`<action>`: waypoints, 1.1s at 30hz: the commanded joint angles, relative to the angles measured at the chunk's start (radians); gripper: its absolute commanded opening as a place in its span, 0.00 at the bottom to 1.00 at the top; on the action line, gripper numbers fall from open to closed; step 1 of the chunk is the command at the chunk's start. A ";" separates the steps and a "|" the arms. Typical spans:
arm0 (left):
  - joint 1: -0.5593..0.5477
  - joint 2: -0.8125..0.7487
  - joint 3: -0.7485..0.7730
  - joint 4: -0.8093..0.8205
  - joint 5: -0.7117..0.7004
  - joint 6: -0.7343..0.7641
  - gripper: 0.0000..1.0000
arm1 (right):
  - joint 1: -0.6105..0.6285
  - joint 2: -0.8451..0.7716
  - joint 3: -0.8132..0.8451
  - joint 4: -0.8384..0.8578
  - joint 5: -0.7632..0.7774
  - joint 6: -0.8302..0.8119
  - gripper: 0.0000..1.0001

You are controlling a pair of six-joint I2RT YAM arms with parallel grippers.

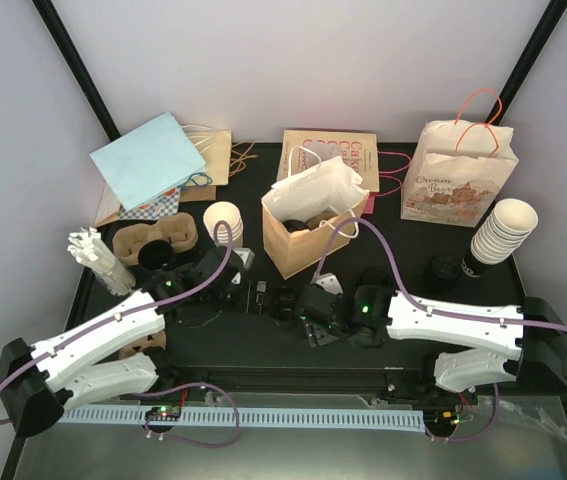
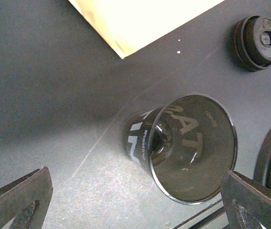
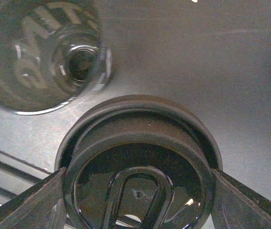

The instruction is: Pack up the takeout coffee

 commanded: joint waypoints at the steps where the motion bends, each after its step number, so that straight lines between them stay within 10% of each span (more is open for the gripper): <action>1: 0.029 -0.050 -0.038 0.055 0.021 -0.018 0.99 | 0.038 0.009 0.044 0.030 0.032 -0.053 0.77; 33: 0.278 -0.217 -0.271 0.316 0.332 -0.023 0.99 | 0.037 0.231 0.294 0.031 0.020 -0.459 0.79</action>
